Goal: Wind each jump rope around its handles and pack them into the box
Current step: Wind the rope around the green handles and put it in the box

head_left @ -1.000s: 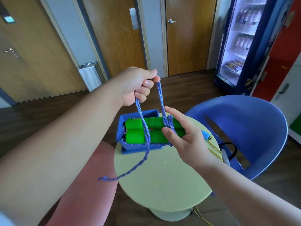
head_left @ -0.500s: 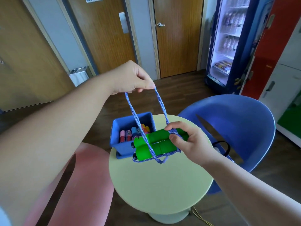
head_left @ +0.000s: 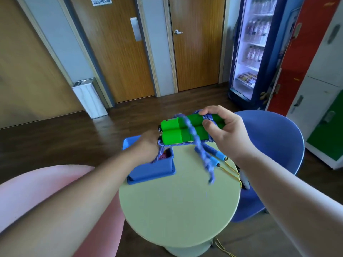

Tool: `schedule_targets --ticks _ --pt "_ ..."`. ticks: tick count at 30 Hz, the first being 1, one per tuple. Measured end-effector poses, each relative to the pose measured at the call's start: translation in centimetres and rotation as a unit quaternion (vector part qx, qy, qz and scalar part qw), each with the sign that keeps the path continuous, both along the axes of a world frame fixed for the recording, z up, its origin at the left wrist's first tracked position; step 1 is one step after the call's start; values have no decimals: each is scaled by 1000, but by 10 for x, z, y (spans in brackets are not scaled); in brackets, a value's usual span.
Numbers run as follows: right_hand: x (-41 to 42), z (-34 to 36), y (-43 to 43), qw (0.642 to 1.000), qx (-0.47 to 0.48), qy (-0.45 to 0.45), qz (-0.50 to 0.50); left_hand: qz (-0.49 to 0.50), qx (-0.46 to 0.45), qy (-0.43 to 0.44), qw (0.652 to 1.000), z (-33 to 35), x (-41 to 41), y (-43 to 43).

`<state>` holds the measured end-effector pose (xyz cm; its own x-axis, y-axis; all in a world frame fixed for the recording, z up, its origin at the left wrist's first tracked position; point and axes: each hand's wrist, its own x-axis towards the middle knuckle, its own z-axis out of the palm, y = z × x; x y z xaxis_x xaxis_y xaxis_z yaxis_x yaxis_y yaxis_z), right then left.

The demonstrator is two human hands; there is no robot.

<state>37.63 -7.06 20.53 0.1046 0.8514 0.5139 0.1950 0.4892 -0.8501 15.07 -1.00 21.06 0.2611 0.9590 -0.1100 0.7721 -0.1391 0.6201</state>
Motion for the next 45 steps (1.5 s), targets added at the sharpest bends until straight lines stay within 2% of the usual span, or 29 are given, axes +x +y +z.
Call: schedule_targets --ticks 2,3,5,9,10,12,17,21,25,29,34,40,43,45 --pt "0 -5 5 1000 -10 14 -2 -31 -33 9 999 -16 5 -22" --pt "-1 -6 8 1000 -12 24 -9 -35 -64 -41 997 -32 7 -26" --pt "-7 -9 16 999 -17 21 -29 -29 -67 -46 996 -56 10 -39" --pt "-23 -33 29 996 -51 -50 -55 -8 -87 -103 991 -86 25 -71" --pt "-26 -40 31 994 -60 -65 -68 -3 -67 -113 991 -90 29 -76" --pt "-29 -54 35 988 -83 -91 -98 -23 -31 -64 997 -94 36 -88" --pt "-31 -76 34 977 -123 -117 -128 -1 -117 -122 986 -102 45 -121" --pt "-29 -84 32 975 -131 -108 -146 -9 -71 -144 987 -101 45 -134" --pt "-21 -87 34 973 -128 -101 -162 47 -59 -257 963 -82 38 -129" --pt "-20 -88 35 971 -130 -106 -168 16 -62 -344 937 -62 33 -131" --pt "-28 -86 19 979 -111 -135 -106 8 -80 -361 929 -45 28 -126" --pt "-33 -100 -11 980 -81 -167 70 40 -82 -436 895 -28 18 -104" --pt "-43 -101 -20 978 -74 -184 67 37 -69 -409 909 -24 13 -100" --pt "-46 -102 -21 981 -72 -178 29 55 -63 -399 913 -24 10 -96"
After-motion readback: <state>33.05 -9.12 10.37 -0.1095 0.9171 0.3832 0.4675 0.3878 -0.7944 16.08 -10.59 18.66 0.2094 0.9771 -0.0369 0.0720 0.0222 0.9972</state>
